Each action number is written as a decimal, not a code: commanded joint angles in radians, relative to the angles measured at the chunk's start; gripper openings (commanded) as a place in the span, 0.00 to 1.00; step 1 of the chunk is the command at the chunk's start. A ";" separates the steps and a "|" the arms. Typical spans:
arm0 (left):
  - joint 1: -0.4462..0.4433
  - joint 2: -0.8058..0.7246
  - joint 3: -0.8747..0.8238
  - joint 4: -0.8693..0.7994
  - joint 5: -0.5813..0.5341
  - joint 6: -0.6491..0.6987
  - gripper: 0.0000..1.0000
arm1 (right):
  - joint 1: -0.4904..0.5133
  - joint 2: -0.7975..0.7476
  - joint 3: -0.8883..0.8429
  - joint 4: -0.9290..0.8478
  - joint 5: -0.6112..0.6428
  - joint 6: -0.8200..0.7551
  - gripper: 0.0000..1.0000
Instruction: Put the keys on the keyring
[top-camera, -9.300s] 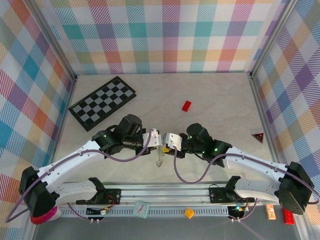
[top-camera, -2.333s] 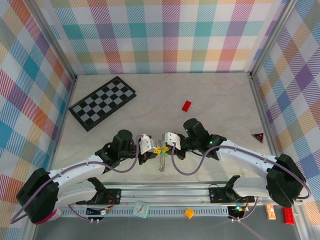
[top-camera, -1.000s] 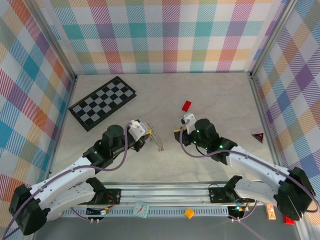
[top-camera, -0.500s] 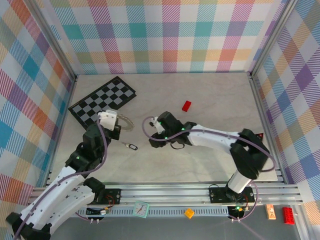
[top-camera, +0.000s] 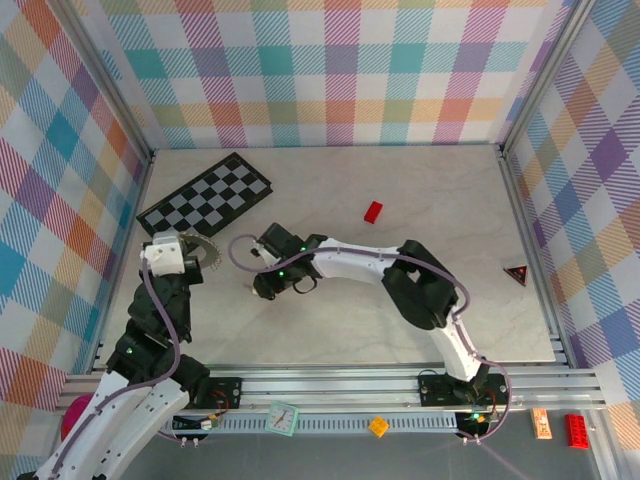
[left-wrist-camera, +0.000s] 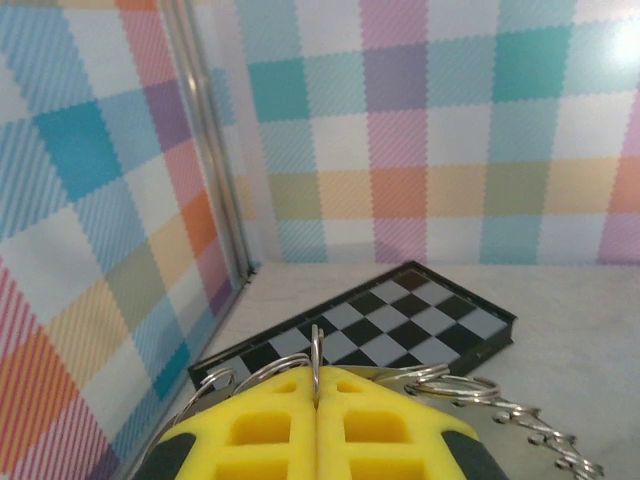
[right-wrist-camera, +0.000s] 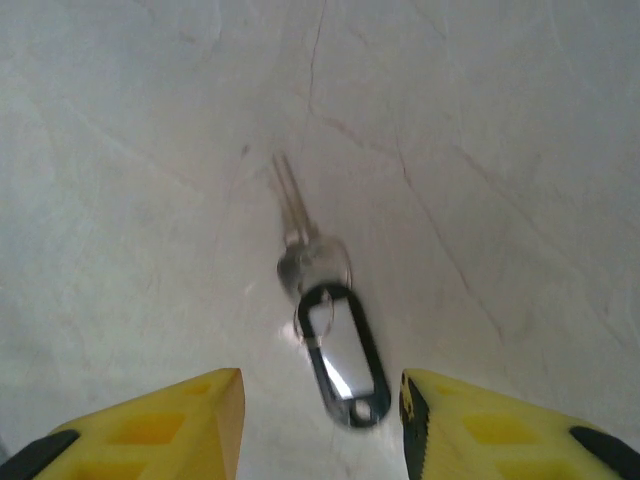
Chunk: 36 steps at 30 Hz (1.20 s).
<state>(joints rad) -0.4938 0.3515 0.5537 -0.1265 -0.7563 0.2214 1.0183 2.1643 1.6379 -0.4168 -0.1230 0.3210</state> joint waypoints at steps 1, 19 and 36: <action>0.011 -0.035 -0.021 0.056 -0.089 0.008 0.00 | 0.014 0.078 0.129 -0.127 0.040 -0.027 0.47; 0.011 -0.020 -0.011 0.036 -0.019 0.017 0.00 | 0.068 0.227 0.342 -0.383 0.157 -0.120 0.38; 0.011 -0.006 0.011 -0.001 0.058 0.015 0.00 | 0.069 -0.006 -0.005 -0.380 0.307 -0.088 0.10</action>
<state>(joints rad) -0.4919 0.3370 0.5335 -0.1326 -0.7532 0.2287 1.0878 2.2131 1.7130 -0.7338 0.1207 0.2211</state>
